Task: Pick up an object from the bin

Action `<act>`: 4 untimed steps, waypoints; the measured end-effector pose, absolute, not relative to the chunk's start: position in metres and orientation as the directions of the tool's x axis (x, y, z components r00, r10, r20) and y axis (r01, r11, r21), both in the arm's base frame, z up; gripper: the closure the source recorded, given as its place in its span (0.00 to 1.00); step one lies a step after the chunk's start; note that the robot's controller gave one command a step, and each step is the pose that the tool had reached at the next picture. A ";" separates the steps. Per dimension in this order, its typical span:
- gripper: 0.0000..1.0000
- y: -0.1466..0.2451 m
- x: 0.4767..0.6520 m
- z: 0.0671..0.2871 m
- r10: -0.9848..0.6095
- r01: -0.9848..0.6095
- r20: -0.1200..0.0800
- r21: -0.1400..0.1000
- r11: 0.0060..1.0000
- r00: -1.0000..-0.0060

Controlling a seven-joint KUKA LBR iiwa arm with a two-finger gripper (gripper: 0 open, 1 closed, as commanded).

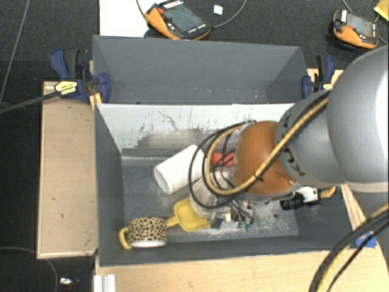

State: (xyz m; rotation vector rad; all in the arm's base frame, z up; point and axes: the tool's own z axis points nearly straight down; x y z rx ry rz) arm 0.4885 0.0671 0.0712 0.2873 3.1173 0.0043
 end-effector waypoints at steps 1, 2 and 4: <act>1.00 0.066 0.488 0.071 0.183 0.183 -0.011 0.003 0.983 -0.983; 1.00 0.066 0.486 0.115 0.181 0.181 -0.003 0.000 0.984 -0.984; 1.00 0.066 0.488 0.158 0.178 0.178 -0.010 0.003 0.984 -0.984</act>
Offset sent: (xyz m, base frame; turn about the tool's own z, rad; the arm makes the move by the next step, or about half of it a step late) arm -0.0001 -0.0007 0.0810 0.0007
